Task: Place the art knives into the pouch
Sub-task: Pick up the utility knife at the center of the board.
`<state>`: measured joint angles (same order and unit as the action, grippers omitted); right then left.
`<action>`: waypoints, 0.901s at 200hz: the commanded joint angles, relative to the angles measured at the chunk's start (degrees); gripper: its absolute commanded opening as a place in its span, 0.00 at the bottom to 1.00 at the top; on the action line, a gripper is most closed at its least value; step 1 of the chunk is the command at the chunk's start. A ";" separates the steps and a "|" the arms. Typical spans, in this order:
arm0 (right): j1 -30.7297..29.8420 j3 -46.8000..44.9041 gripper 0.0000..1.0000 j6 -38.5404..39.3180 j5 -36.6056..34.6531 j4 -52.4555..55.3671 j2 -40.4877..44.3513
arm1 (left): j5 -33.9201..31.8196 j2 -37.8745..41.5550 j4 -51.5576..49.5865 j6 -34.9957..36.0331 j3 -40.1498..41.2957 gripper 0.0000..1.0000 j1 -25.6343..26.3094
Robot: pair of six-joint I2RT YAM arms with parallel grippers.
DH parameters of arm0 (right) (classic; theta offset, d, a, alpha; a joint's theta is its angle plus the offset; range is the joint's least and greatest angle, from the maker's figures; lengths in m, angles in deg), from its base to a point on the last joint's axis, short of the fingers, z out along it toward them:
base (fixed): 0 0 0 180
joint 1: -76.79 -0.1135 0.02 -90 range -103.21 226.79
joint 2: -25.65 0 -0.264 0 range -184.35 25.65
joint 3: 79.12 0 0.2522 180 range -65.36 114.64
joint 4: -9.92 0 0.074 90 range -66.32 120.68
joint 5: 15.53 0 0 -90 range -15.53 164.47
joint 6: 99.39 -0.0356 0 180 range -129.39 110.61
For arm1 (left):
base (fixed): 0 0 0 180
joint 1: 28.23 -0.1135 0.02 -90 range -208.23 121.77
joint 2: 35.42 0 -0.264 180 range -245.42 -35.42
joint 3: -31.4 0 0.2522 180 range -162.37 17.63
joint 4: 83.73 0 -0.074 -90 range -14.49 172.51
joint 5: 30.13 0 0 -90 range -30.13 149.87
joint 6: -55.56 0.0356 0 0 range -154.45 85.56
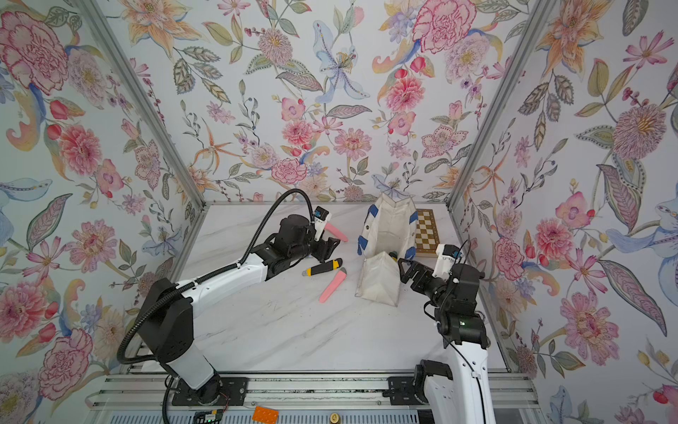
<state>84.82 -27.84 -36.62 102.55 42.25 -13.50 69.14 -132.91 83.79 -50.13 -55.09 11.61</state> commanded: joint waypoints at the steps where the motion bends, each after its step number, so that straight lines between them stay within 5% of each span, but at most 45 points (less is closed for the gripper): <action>1: 0.40 -0.43 0.99 -0.15 0.73 -1.63 -0.53 | 3.31 -0.29 2.05 -2.18 2.64 0.68 -0.90; 80: 0.41 -1.13 0.99 -2.30 1.02 -2.80 -1.72 | 11.37 -12.03 9.88 -7.34 6.37 0.47 -0.81; 180: 0.38 -1.47 0.99 -2.81 0.98 -2.73 -2.96 | 9.43 -19.88 2.54 -5.77 1.33 0.46 0.41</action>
<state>84.82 -28.43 -38.82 103.01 40.52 -16.06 79.13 -151.19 88.05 -56.36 -51.47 11.21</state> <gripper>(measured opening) 0.991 0.457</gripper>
